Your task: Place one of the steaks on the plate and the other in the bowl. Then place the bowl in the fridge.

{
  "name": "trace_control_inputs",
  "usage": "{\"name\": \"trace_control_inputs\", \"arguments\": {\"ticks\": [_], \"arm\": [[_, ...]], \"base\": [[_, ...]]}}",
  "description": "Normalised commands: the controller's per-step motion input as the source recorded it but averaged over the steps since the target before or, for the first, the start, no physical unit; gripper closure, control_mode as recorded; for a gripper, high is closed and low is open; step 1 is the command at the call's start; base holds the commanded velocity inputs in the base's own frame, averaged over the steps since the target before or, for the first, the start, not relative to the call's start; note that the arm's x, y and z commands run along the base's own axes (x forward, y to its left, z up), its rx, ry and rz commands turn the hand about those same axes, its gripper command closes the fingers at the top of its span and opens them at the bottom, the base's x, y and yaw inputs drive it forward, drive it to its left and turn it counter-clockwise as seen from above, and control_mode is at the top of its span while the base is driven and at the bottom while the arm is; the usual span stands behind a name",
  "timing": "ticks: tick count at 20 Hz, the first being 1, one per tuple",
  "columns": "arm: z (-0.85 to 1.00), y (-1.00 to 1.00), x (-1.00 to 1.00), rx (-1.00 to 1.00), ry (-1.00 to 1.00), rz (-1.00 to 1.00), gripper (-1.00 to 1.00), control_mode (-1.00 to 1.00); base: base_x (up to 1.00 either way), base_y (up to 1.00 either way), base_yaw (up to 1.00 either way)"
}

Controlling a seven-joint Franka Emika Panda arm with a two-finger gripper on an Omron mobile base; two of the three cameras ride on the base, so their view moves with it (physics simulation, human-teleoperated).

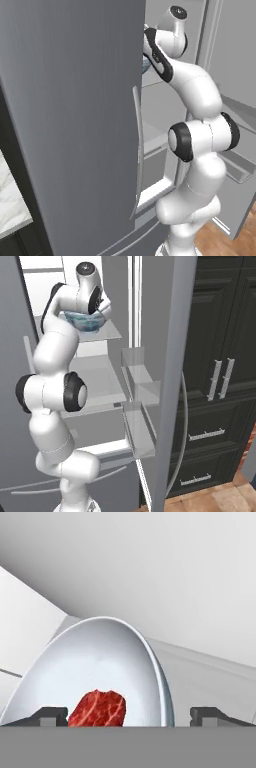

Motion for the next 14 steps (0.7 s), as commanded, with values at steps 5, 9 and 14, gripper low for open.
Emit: {"name": "trace_control_inputs", "arguments": {"ticks": [5,9,14], "arm": [[0.00,-0.02,-0.66,0.03,-0.19,0.00,-1.00,-1.00],[-0.22,-0.09,-1.00,0.02,-0.36,0.00,-1.00,-1.00],[-0.05,-0.04,-1.00,0.01,-0.28,0.00,-1.00,-1.00]], "base": [[0.00,0.00,0.00],[0.00,0.00,0.00],[0.00,0.00,0.00]]}}
